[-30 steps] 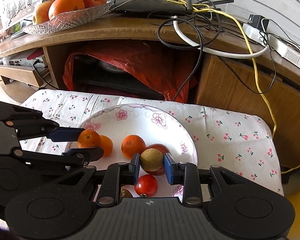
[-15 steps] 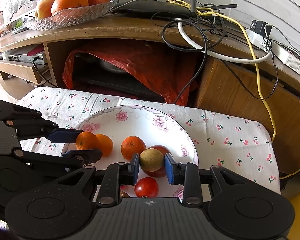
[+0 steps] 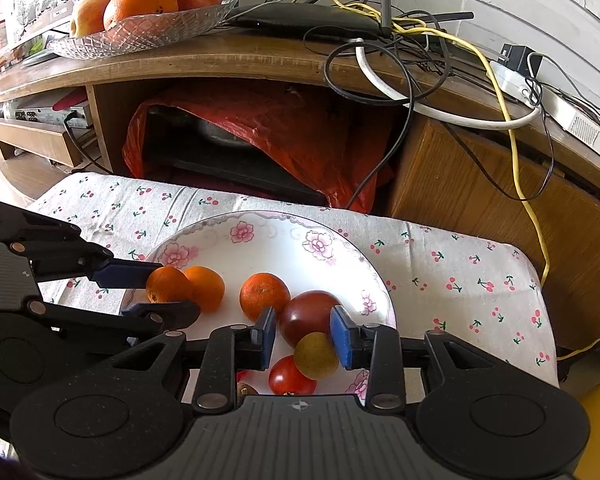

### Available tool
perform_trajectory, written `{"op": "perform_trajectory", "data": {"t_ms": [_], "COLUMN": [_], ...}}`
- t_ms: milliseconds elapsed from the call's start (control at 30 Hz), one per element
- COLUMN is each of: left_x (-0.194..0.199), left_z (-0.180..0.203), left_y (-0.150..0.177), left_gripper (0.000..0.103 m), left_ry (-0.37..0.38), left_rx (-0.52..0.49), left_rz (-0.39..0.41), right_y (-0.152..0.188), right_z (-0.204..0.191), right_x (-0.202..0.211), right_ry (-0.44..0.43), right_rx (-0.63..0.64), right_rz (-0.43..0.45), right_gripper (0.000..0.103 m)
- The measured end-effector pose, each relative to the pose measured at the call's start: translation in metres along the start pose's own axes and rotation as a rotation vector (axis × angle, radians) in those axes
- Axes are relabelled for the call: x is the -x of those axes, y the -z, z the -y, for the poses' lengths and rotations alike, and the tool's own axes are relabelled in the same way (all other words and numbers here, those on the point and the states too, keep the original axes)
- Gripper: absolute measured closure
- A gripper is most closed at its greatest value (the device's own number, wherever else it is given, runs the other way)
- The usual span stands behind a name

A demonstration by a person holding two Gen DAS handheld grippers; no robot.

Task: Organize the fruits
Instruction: 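Open the right tool to drop the kiwi while the left tool releases the orange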

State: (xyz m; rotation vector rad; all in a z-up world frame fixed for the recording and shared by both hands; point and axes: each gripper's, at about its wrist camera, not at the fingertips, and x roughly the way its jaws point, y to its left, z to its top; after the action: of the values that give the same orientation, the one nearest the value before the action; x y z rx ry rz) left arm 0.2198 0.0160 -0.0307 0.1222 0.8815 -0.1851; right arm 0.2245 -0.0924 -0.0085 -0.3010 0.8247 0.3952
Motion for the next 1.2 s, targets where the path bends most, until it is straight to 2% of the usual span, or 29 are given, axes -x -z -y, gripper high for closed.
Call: {"op": "perform_trajectory", "data": {"t_ms": [1200], "left_x": [0.0013], "left_z": [0.0029], "left_y": [0.0022], "left_gripper": [0.062], "left_ry": [0.012], "left_rx": [-0.020], "left_rz": [-0.010], "right_y": [0.0031], "right_z": [0.0029], "right_x": [0.0047], "right_ry": [-0.019], "right_rx": [-0.032], "right_rz": [0.000], "right_gripper": [0.069]}}
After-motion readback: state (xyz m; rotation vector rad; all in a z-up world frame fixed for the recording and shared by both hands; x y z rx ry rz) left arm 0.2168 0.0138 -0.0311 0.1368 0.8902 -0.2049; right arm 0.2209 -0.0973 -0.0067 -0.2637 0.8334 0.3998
